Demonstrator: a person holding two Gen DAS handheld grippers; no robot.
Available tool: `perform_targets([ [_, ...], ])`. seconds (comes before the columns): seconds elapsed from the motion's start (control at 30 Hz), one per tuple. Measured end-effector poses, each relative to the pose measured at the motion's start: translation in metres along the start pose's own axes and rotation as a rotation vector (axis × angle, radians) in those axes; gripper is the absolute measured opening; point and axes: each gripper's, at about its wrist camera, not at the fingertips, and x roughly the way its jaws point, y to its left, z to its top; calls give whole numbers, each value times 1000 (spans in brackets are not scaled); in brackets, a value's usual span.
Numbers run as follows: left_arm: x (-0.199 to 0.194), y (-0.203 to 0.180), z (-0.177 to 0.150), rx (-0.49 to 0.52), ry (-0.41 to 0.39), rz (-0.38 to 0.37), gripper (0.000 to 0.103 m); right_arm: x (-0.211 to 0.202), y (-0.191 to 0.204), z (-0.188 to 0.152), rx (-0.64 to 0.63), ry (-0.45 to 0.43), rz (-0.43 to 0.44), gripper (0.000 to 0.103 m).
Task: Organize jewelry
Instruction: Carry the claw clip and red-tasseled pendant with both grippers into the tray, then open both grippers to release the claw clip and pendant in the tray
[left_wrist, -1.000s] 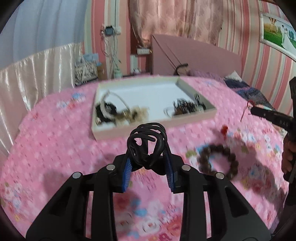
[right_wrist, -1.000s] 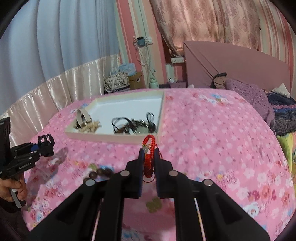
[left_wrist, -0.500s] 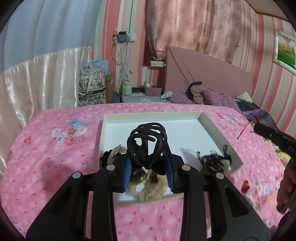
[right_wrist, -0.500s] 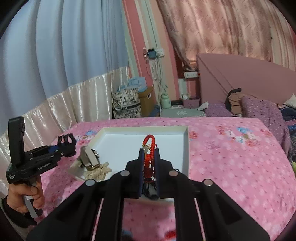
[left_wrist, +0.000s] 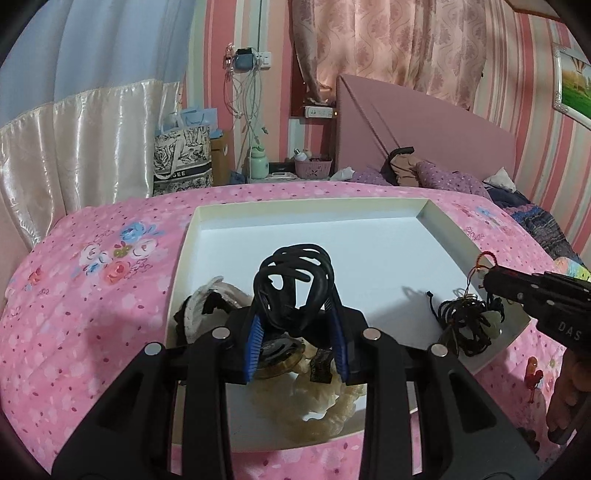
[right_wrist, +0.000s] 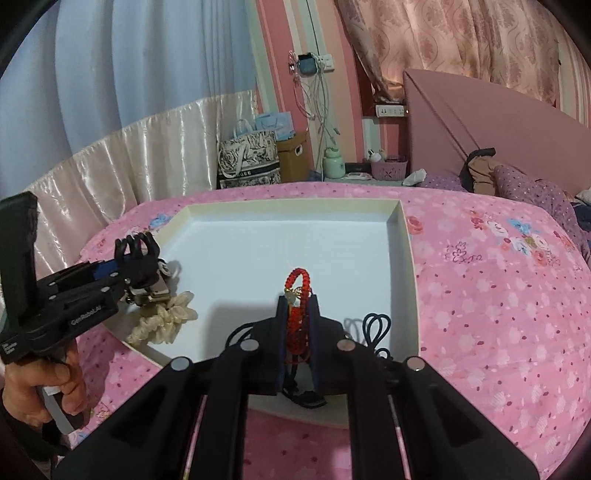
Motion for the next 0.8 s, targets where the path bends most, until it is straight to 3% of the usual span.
perform_targets([
  [0.8, 3, 4, -10, -21, -48, 20, 30, 4, -5, -7, 13, 25, -30, 10],
])
